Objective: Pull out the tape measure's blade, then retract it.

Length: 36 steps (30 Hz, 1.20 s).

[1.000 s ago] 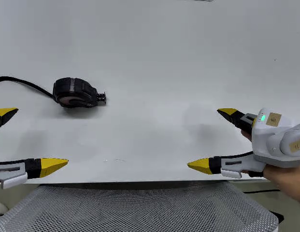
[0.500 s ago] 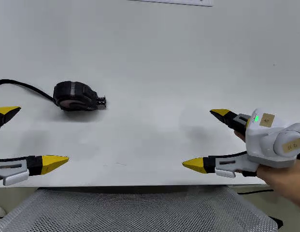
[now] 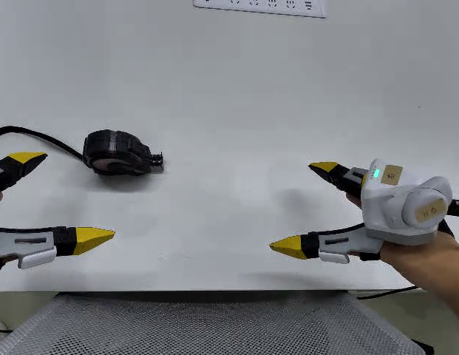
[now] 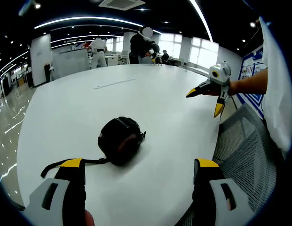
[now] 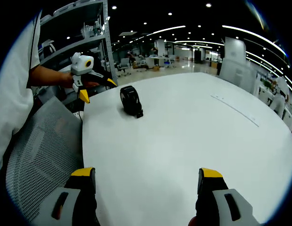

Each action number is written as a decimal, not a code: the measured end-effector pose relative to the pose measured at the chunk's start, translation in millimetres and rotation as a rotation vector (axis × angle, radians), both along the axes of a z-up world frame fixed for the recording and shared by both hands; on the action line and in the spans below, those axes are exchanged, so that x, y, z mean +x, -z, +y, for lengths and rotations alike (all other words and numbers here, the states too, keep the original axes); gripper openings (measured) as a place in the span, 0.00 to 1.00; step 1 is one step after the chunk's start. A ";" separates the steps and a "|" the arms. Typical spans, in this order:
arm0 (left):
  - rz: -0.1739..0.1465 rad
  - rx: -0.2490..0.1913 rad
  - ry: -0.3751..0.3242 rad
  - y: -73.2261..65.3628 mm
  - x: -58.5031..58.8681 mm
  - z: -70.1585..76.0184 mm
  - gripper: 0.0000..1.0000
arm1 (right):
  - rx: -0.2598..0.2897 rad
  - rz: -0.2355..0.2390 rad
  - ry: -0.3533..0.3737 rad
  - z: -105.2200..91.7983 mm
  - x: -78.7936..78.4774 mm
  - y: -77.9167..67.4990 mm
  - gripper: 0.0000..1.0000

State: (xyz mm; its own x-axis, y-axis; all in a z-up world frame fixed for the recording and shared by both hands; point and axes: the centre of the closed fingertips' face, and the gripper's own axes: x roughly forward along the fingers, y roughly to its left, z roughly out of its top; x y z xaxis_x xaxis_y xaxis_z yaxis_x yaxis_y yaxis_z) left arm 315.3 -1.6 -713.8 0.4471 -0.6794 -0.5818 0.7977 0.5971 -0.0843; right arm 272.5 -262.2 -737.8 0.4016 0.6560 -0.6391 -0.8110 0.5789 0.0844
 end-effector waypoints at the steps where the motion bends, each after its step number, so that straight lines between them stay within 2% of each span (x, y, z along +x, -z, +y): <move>1: -0.002 0.000 0.005 -0.4 1.6 -1.0 0.92 | 0.000 -0.001 -0.005 2.0 1.9 0.4 0.88; 9: -0.004 0.007 0.056 0.8 8.7 -5.7 0.86 | -0.016 -0.004 -0.064 16.4 7.6 6.1 0.88; 21: 0.014 0.038 0.118 14.9 20.5 -8.2 0.85 | -0.010 -0.001 -0.119 35.4 19.6 8.0 0.87; 30: 0.026 0.056 0.168 18.9 27.2 -11.6 0.83 | -0.015 0.000 -0.152 46.8 26.9 9.6 0.87; 36: 0.032 0.084 0.211 24.3 33.6 -11.5 0.83 | -0.007 -0.004 -0.164 53.5 34.4 10.1 0.87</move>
